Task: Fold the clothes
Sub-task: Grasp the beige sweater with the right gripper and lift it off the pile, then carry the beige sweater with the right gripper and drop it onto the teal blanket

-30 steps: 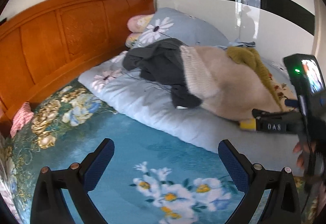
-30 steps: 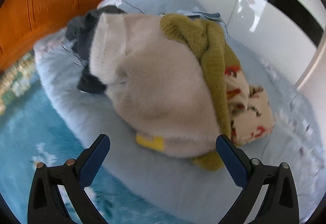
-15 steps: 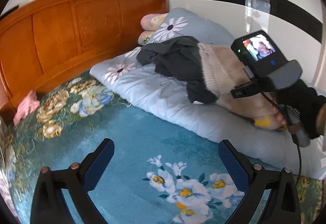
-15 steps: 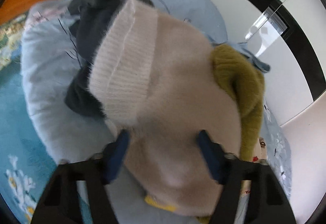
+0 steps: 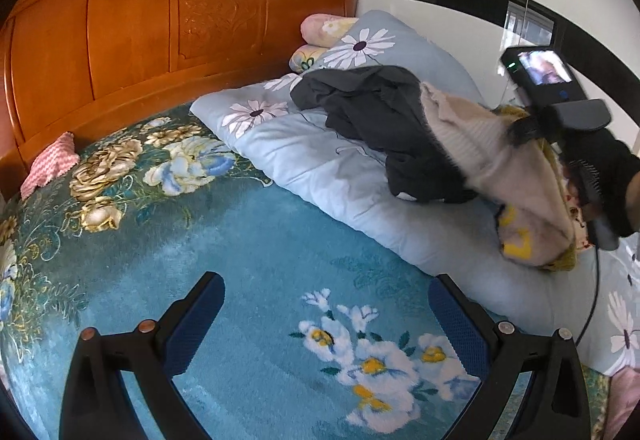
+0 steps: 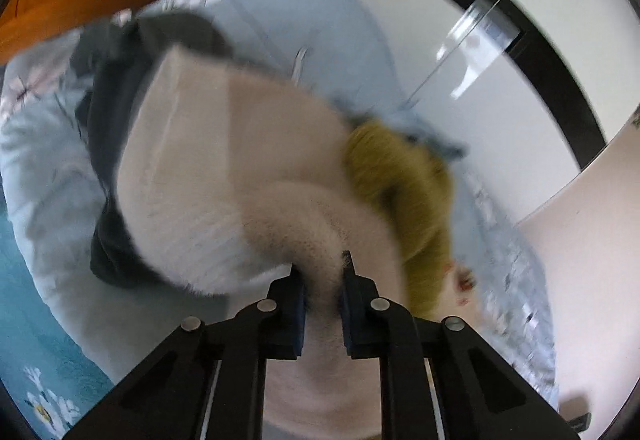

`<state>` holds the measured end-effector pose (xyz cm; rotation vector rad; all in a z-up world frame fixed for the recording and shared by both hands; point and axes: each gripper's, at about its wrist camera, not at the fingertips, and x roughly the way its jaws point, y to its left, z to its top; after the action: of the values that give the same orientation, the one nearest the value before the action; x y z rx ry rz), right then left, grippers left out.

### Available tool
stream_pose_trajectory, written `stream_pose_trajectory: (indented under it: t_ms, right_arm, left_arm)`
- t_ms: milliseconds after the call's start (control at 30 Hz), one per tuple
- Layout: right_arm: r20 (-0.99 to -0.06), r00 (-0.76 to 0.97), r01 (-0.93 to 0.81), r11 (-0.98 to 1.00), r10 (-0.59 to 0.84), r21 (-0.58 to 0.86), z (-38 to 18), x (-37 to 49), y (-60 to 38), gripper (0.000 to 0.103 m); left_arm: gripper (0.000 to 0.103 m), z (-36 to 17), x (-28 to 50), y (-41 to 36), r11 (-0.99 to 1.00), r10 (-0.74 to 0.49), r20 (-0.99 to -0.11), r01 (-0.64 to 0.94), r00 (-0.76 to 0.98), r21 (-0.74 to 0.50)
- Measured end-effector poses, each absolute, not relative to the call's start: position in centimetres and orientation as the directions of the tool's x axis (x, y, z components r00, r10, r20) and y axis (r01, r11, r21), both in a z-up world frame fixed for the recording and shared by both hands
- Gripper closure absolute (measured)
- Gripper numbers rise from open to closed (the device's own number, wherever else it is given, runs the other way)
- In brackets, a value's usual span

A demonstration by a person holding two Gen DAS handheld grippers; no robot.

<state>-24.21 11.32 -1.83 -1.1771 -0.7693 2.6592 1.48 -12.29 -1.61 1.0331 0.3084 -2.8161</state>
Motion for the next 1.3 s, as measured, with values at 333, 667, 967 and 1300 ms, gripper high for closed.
stream_pose_trajectory:
  t_ms: [333, 667, 967, 1300]
  right_arm:
    - [-0.584, -0.752, -0.02, -0.896, 0.306, -0.444, 7.6, -21.8, 18.3, 0.091]
    - [-0.494, -0.856, 0.035, -0.936, 0.153, -0.35, 16.4, -18.0, 17.5, 0.092]
    - [-0.301, -0.948, 0.181, -0.95, -0.099, -0.256, 30.0, -9.9, 14.8, 0.092]
    - [-0.275, -0.921, 0.345, -0.906, -0.276, -0.247, 29.9, -0.3, 14.5, 0.091]
  left_arm:
    - [0.0, 1.9, 4.0, -10.8, -0.972, -0.053, -0.622, 0.182, -0.781, -0.146]
    - [0.0, 4.9, 6.6, -8.3, -0.977, -0.061, -0.601, 0.172, -0.797, -0.129]
    - [0.0, 7.1, 8.8, -7.8, -0.974, -0.086, -0.581, 0.192, -0.809, -0.123]
    - [0.0, 6.7, 12.8, -9.1, -0.964, -0.133, -0.594, 0.243, -0.793, -0.11]
